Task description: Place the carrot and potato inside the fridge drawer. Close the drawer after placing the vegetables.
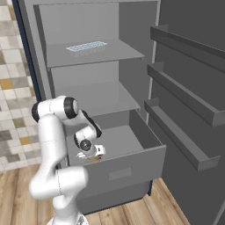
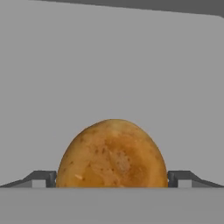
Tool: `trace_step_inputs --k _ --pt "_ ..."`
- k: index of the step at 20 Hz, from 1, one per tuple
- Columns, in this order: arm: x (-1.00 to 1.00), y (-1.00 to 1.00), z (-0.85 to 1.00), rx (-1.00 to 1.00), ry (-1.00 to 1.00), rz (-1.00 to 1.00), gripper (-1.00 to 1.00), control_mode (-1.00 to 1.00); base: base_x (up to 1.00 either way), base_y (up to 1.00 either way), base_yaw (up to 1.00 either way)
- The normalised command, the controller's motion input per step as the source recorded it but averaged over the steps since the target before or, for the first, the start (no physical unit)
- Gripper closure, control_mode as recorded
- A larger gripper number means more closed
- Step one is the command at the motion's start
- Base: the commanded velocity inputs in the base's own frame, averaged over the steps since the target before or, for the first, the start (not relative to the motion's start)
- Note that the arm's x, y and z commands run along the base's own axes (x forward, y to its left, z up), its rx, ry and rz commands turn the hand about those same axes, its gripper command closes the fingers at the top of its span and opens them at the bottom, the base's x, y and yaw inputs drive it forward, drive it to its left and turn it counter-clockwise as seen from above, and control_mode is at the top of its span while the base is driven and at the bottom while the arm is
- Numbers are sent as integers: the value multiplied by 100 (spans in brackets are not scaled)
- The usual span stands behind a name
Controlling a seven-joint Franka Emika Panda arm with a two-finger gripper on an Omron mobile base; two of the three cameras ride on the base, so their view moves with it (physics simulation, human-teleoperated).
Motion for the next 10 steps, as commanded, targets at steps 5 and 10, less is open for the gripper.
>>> trace_step_inputs --k 5,10 --pt "-88 -32 5 5 12 0 -100 -100 0 0 0" --pt "-9 -27 94 4 15 -1 -100 -100 0 0 0"
